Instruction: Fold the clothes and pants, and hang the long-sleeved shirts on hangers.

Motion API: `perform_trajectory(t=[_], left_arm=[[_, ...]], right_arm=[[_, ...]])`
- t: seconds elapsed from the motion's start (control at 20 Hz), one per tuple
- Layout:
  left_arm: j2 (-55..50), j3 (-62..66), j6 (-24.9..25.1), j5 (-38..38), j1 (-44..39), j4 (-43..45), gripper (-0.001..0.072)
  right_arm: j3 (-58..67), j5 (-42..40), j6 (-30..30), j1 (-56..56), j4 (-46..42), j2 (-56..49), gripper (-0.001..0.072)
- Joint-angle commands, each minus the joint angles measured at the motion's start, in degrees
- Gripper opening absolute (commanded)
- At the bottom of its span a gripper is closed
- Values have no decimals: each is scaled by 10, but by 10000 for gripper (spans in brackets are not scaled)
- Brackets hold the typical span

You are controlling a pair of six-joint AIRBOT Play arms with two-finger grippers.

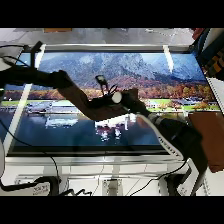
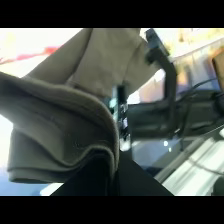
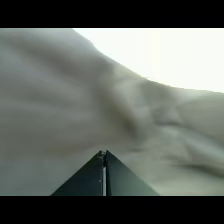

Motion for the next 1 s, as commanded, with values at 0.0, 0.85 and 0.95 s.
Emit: perform_trajectory(t=[0.0, 0.85, 0.95], left_arm=[[-38, 0, -13, 102, -88, 0, 12], [-179, 0, -26, 432, -306, -86, 715], [-161, 0, -24, 414, -281, -86, 714]], right_arm=[[4, 64, 4, -95, -76, 39, 11], [3, 255, 3, -458, -146, 96, 10], [3, 319, -27, -475, -103, 49, 10]])
